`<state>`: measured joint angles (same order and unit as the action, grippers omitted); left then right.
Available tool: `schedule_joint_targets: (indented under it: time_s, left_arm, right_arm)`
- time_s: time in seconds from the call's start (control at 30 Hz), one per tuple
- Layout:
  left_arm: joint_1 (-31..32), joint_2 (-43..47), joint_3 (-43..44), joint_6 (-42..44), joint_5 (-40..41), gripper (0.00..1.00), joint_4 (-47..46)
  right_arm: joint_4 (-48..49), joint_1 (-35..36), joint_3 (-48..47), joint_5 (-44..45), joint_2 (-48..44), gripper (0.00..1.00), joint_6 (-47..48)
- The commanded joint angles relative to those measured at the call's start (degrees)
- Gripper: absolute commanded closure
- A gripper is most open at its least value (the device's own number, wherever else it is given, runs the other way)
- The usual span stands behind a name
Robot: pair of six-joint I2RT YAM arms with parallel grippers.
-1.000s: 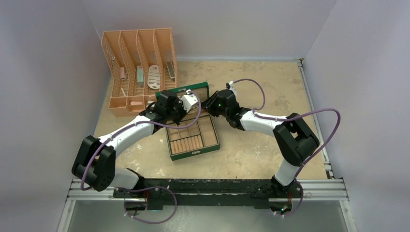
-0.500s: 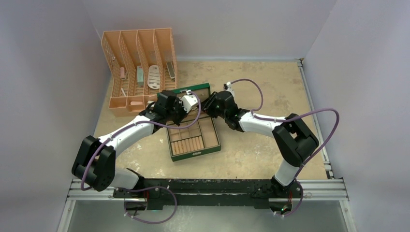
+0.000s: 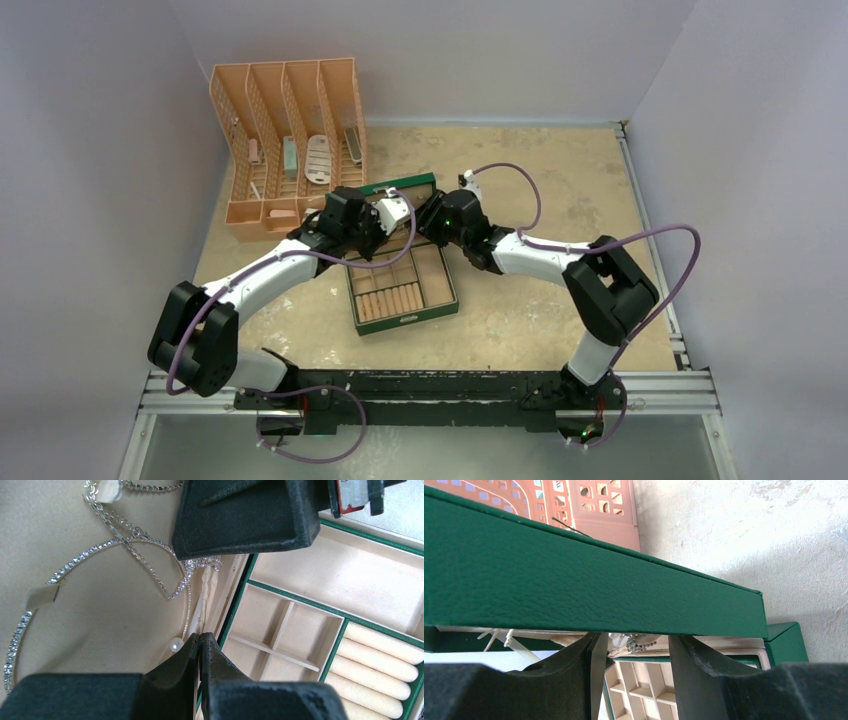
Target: Organize the mixed jewelry
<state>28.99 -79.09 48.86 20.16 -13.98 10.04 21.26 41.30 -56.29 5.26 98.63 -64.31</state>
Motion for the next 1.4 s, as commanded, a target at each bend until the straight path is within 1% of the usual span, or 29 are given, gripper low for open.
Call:
schedule_joint_targets:
  time_s: [0.0, 0.13, 0.33, 0.43, 0.6, 0.73, 0.9, 1.0, 1.1, 1.17, 1.23, 1.37]
  left_arm:
    - [0.46, 2.19, 1.89, -0.36, -5.19, 1.00, -1.52]
    - [0.52, 2.23, 1.94, -0.39, -4.75, 1.00, -1.48]
    - [0.47, 2.27, 2.01, -0.33, -5.32, 1.00, -1.14]
    - [0.53, 2.48, 2.06, -0.22, -5.51, 1.00, -1.17]
    - [0.50, 2.54, 2.11, -0.30, -5.36, 1.00, -1.36]
    - [0.54, 2.62, 2.05, -0.36, -5.20, 1.00, -1.51]
    - [0.48, 2.80, 1.94, -0.37, -4.88, 1.00, -1.52]
    - [0.52, 2.80, 2.07, -0.47, -4.24, 1.00, -1.84]
    - [0.53, 2.80, 2.23, -0.68, -2.61, 1.00, -2.37]
    - [0.49, 2.80, 2.33, -0.98, -2.12, 1.00, -2.73]
    - [0.53, 2.80, 2.44, -1.29, -2.02, 1.00, -2.92]
    - [0.54, 2.71, 2.46, -1.61, -1.19, 1.00, -3.12]
  right_arm:
    - [2.25, 0.55, 0.80, 2.10, -4.13, 0.50, 1.45]
    - [1.20, 0.94, 1.49, 3.30, -5.01, 0.47, 2.50]
    - [0.99, 1.64, 1.43, 2.77, -4.01, 0.47, 4.22]
    - [-2.64, 2.28, -0.94, 4.33, -2.35, 0.47, 3.04]
    - [-8.05, 4.51, -4.62, 10.14, -0.03, 0.46, 0.25]
    - [-9.42, 5.47, -6.47, 11.18, 1.86, 0.46, -0.04]
    - [-14.55, 6.69, -10.18, 14.42, 3.65, 0.46, -0.04]
    - [-15.31, 7.32, -9.90, 15.02, 3.25, 0.46, -0.04]
    - [-14.06, 7.61, -7.47, 14.65, 1.96, 0.46, -0.04]
    - [-13.26, 7.66, -5.77, 14.27, 1.37, 0.61, -3.54]
    - [-12.92, 7.66, -5.03, 13.90, 1.30, 0.66, -3.72]
    - [-12.41, 7.66, -4.17, 13.43, 1.07, 0.71, -3.85]
